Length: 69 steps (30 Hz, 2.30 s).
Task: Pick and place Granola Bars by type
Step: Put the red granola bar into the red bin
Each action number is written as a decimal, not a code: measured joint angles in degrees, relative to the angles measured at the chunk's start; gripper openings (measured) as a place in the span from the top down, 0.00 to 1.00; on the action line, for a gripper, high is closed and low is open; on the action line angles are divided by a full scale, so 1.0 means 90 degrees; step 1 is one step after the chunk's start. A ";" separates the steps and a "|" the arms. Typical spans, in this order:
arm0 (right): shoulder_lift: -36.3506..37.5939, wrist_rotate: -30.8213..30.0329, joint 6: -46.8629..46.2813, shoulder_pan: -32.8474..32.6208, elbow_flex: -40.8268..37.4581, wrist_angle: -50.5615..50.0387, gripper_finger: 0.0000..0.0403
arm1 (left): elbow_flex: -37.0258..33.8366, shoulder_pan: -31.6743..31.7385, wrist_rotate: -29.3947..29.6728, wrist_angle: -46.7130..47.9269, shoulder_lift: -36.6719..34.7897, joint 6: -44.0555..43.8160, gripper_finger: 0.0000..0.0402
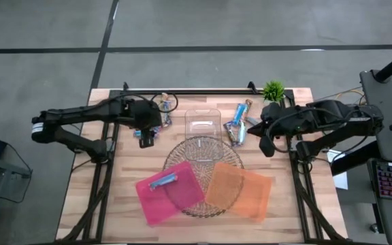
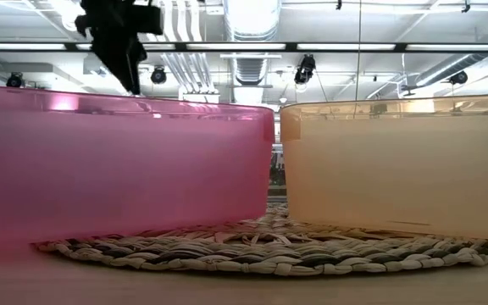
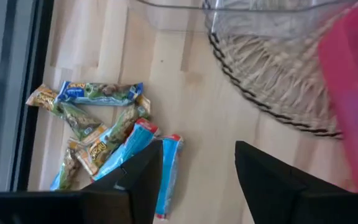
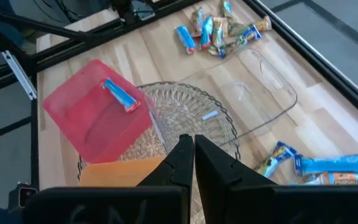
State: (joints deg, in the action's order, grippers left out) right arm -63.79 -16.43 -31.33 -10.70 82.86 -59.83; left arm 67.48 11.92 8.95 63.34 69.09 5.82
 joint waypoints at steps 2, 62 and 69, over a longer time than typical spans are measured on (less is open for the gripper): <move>0.0003 0.0004 -0.0003 -0.0002 -0.0024 0.0009 0.98 | -0.0350 0.0105 0.0003 -0.0264 -0.0106 0.0263 0.54; -0.0002 -0.0019 -0.0219 -0.0001 -0.0091 0.0002 0.98 | -0.2414 0.1960 -0.0914 -0.2374 0.2026 0.2205 0.56; -0.0002 -0.0014 -0.0226 0.0000 -0.0158 0.0002 0.98 | -0.2416 0.1960 -0.0862 -0.2374 0.2026 0.2191 0.66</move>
State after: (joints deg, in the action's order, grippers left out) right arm -63.81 -16.56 -33.36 -10.70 81.44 -59.81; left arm 45.74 29.56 1.19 41.98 87.33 25.54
